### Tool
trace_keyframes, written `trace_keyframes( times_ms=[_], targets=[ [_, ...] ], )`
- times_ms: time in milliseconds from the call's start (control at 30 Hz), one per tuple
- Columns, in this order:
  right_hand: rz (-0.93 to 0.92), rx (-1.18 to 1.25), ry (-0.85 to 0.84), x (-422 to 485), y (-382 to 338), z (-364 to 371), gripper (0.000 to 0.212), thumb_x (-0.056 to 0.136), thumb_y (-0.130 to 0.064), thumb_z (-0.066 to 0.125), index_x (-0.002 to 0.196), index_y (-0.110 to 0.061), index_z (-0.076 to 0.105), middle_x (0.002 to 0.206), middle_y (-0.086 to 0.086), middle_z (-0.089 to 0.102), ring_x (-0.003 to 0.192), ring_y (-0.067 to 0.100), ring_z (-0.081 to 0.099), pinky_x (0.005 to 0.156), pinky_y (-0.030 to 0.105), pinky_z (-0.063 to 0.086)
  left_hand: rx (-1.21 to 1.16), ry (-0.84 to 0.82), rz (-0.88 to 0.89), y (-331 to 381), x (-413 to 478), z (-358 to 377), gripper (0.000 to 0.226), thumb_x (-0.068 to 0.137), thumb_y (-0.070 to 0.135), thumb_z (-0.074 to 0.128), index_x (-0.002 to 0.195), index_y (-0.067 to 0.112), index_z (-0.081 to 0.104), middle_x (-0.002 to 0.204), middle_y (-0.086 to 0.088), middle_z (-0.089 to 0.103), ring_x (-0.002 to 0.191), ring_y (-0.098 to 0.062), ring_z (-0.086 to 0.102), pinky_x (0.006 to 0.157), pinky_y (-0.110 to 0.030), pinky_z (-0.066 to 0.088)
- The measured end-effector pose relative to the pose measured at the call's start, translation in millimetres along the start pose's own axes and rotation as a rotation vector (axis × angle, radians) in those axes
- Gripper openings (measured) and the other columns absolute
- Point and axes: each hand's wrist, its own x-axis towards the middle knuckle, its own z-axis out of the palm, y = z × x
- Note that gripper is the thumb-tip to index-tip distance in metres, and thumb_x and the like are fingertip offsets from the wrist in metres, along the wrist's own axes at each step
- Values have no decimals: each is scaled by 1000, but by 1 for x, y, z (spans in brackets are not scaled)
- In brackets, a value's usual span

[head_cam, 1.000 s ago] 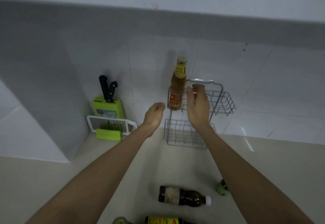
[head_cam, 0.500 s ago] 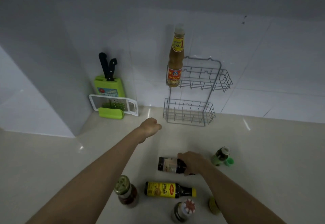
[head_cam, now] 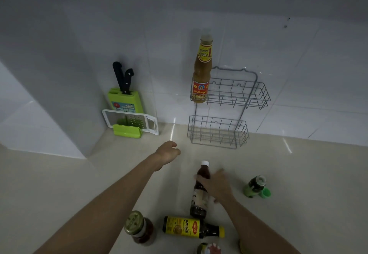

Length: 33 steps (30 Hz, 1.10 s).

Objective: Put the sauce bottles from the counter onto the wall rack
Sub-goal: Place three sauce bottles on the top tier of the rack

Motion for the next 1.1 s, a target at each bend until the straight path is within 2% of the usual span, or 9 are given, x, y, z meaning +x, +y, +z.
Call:
trace_keyframes(
  times_ms=[67, 167, 300, 400, 533, 733, 900, 1000, 1100],
  targets=[
    [87, 124, -206, -2, 1, 4, 62, 64, -56, 79, 99, -12, 54, 86, 5, 63, 76, 25, 67, 59, 39, 60, -5, -1, 1, 1, 4, 0, 51, 91, 21, 55, 139, 11, 44, 142, -11, 47, 128, -26, 46, 104, -32, 37],
    [18, 183, -177, 5, 7, 9, 40, 70, -43, 80, 87, -13, 59, 78, 3, 65, 79, 25, 69, 75, 46, 60, -18, 12, 17, 6, 7, -1, 50, 91, 20, 54, 139, 10, 44, 141, -11, 48, 128, -26, 47, 103, -30, 37],
    [-100, 451, -209, 7, -10, -17, 36, 75, -28, 79, 104, -12, 63, 93, 8, 72, 81, 24, 71, 69, 47, 61, -89, 92, 57, 14, 10, -7, 46, 92, 18, 49, 138, 12, 45, 139, -12, 50, 124, -27, 50, 100, -30, 39],
    [-319, 609, -211, 1, -40, -60, 35, 81, -15, 74, 114, -12, 63, 107, 10, 71, 89, 23, 72, 71, 45, 61, -177, 192, 115, 28, 13, -14, 43, 95, 18, 45, 138, 13, 45, 140, -10, 49, 124, -27, 49, 99, -30, 38],
    [-573, 722, -84, -12, -96, -129, 36, 84, -7, 67, 119, -12, 61, 114, 8, 68, 102, 27, 68, 79, 43, 59, -295, 233, 236, 66, 13, -29, 44, 98, 23, 42, 141, 15, 42, 146, -9, 44, 132, -27, 42, 105, -32, 33],
    [-789, 992, 268, -26, -160, -195, 45, 81, -2, 68, 123, -13, 55, 113, -1, 66, 106, 7, 61, 85, 21, 54, -347, 105, 474, 129, 1, -52, 51, 102, 38, 29, 151, 27, 20, 160, 0, 20, 146, -22, 23, 119, -43, 21],
    [-783, 789, 388, 0, -185, -204, 50, 77, -11, 74, 123, -13, 55, 112, 0, 66, 100, 9, 63, 84, 19, 51, -523, -7, 425, 156, -4, -56, 60, 99, 53, 18, 153, 28, 8, 163, 4, 8, 150, -21, 11, 122, -44, 10],
    [-779, 581, 367, 14, -192, -204, 41, 77, -14, 74, 113, -16, 55, 98, -6, 66, 87, 6, 62, 81, 27, 53, -588, -74, 380, 163, -7, -52, 62, 97, 57, 14, 152, 28, 13, 162, 4, 14, 148, -26, 17, 120, -45, 14],
    [-793, 425, 301, 28, -199, -207, 46, 78, -21, 74, 118, -18, 52, 105, -2, 63, 97, 15, 60, 83, 33, 53, -643, -108, 388, 167, -9, -48, 62, 97, 58, 12, 150, 29, 23, 158, 1, 26, 143, -27, 30, 116, -41, 24]
  ],
)
